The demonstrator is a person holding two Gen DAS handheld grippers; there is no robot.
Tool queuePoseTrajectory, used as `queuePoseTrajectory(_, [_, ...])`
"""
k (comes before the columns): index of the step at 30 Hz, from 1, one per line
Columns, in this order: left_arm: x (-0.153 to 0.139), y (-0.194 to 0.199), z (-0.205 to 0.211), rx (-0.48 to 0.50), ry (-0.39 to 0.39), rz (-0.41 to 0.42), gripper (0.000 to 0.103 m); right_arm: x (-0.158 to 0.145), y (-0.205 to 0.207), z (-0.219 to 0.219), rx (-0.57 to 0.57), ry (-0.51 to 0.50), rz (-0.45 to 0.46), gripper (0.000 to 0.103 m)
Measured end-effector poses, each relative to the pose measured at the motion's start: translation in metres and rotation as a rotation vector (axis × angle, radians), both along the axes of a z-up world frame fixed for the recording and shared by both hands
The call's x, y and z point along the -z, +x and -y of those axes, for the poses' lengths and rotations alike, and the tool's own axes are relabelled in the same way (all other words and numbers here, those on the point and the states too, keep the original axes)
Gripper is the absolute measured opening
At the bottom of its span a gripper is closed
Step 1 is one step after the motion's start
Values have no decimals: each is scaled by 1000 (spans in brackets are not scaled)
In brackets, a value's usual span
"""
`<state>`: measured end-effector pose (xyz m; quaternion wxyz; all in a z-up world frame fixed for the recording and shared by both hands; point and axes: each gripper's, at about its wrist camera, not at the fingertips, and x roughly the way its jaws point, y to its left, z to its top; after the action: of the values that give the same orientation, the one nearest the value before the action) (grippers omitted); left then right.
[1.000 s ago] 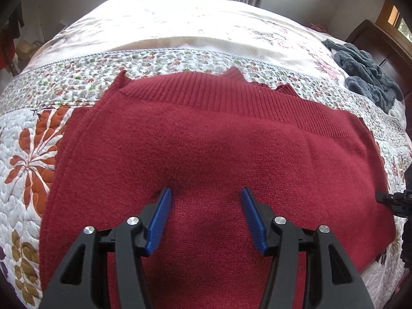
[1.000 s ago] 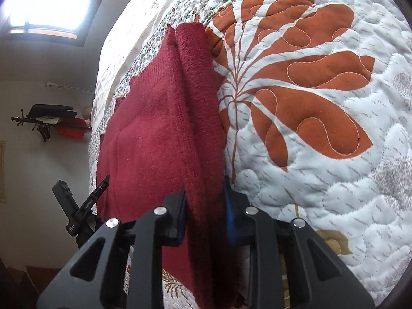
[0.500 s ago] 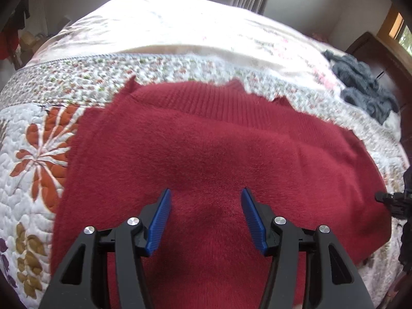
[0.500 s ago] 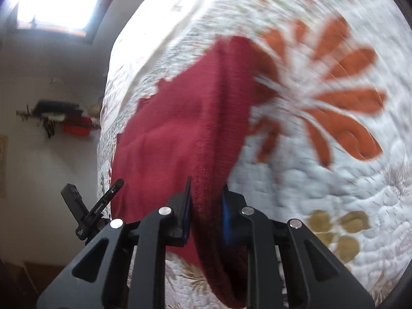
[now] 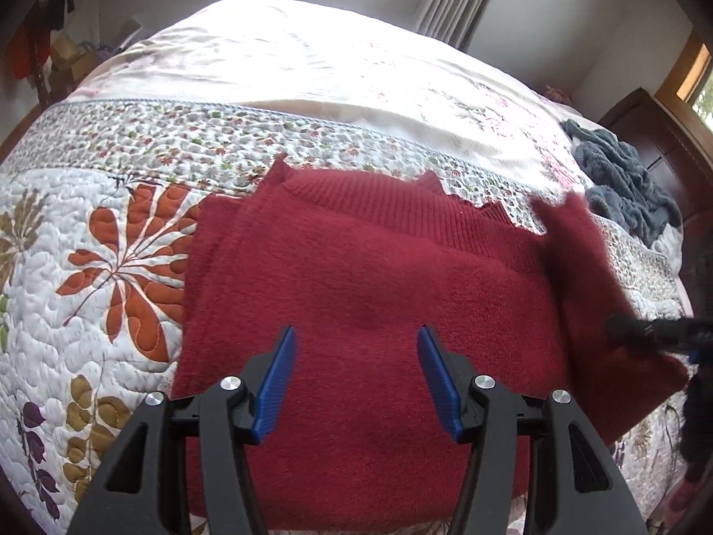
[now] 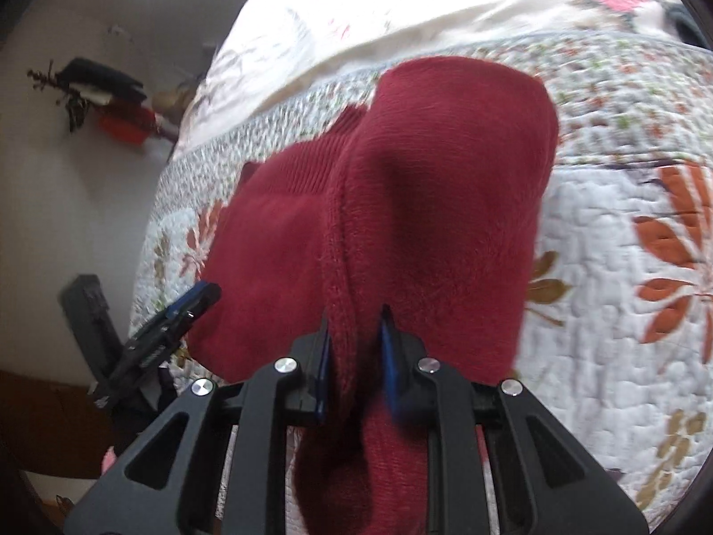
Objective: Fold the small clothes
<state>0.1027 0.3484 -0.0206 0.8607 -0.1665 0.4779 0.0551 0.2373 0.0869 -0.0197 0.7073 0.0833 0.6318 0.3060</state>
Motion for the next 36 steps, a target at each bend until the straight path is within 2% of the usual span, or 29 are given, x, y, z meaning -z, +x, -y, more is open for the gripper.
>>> queuePoseTrajectory(5, [2,-3,-5,-8,-21,1,57,25,-2,-26,-16,-45,-28,20])
queuePoseTrajectory(8, [3,-4,-5,-9,-43,-2,57,35,-3,-26,-7,-4,-67,25])
queuePoseTrajectory(11, [3,-3,-4,-5,-68,-2,57,39,-1,-18,12,72,-125,31])
queuePoseTrajectory(16, [3,2,7,19,-164,4,57,29,1,3,32,249,-210,31])
queuePoseTrajectory(23, [6,27,34,78,-316,12,57,1,0,55,90,282,-132,31])
queuePoseTrajectory(25, [10,36,43,94,-348,7,57,-1,-1,73,115,241,-100,31])
queuePoseTrajectory(27, [17,45,50,100,-384,-7,57,3,-3,81,123,198,-68,31])
queuePoseTrajectory(31, [31,60,62,103,-444,-34,57,18,-14,95,112,164,-71,31])
queuePoseTrajectory(36, [47,74,67,91,-509,-54,56,39,-29,99,101,164,-81,31])
